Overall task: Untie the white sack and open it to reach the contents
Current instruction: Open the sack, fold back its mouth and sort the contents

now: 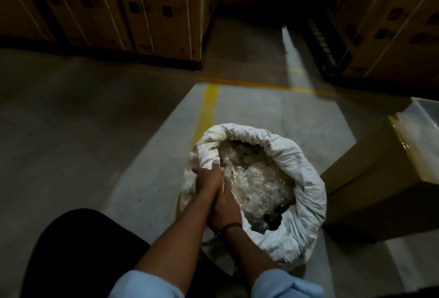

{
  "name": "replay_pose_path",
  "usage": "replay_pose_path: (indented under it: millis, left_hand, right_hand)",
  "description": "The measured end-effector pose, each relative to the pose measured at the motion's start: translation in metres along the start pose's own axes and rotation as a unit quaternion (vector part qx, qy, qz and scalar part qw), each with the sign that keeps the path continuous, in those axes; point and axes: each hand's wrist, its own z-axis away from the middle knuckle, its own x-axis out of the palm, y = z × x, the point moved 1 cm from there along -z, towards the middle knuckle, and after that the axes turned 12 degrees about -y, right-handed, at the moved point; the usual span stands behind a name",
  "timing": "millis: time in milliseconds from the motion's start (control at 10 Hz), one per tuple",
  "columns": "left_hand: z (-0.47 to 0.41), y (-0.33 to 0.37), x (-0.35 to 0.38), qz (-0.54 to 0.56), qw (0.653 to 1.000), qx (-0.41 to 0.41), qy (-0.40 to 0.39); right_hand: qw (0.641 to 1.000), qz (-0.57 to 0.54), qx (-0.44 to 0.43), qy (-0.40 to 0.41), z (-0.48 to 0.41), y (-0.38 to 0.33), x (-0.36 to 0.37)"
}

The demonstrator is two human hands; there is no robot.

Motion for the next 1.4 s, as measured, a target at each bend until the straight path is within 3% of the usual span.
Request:
replay_pose_path:
  millis: [100,200,300,400,500,600,700,800,900,1000,1100,1200,1300,1400]
  left_hand:
    - [-0.018,-0.018,-0.020,0.251,0.957,0.034,-0.143]
    - [-0.017,-0.034,-0.043,0.383,0.900,0.024,-0.207]
    - [-0.015,-0.034,-0.031,0.303,0.931,-0.001,-0.202]
    - [-0.006,-0.027,-0.008,-0.202,0.973,0.087,0.066]
    - [0.031,-0.014,0.015,-0.443,0.735,0.514,-0.006]
    - [0.031,-0.035,0.034,-0.560,0.692,0.390,-0.236]
    - [0.024,-0.063,0.034,-0.668,0.656,0.281,-0.210]
    - [0.030,-0.059,0.028,-0.695,0.624,0.293,-0.205]
    - [0.029,-0.044,0.021,-0.660,0.659,0.286,-0.219]
    - [0.024,-0.040,0.011,-0.581,0.730,0.225,-0.281]
    - [0.027,-0.039,0.005,-0.558,0.733,0.182,-0.343]
    - [0.027,-0.041,0.006,-0.635,0.666,0.206,-0.333]
    - [0.027,-0.055,0.008,-0.696,0.611,0.256,-0.276]
    - [0.020,-0.079,0.009,-0.707,0.594,0.314,-0.221]
  right_hand:
    - [0.998,0.045,-0.025,-0.044,0.016,0.037,-0.004]
    - [0.987,0.083,0.046,-0.128,0.041,0.078,-0.003]
    - [0.971,0.192,0.053,-0.129,0.063,0.090,-0.001]
    - [0.965,0.247,0.038,-0.082,0.077,0.096,0.001]
    - [0.954,0.290,0.004,-0.077,0.081,0.096,0.006]
    - [0.943,0.329,-0.038,-0.041,0.085,0.085,0.003]
    - [0.934,0.352,-0.069,0.001,0.089,0.086,0.003]
    - [0.923,0.373,-0.094,0.026,0.080,0.098,-0.004]
    - [0.922,0.378,-0.071,0.042,0.063,0.096,-0.026]
    - [0.929,0.363,-0.062,0.034,0.060,0.089,-0.024]
    - [0.934,0.353,-0.052,0.012,0.060,0.092,-0.022]
    - [0.946,0.315,-0.042,-0.062,0.055,0.089,-0.037]
    - [0.954,0.153,0.013,-0.258,0.047,0.106,-0.033]
    - [0.931,0.157,0.022,-0.329,0.058,0.123,-0.038]
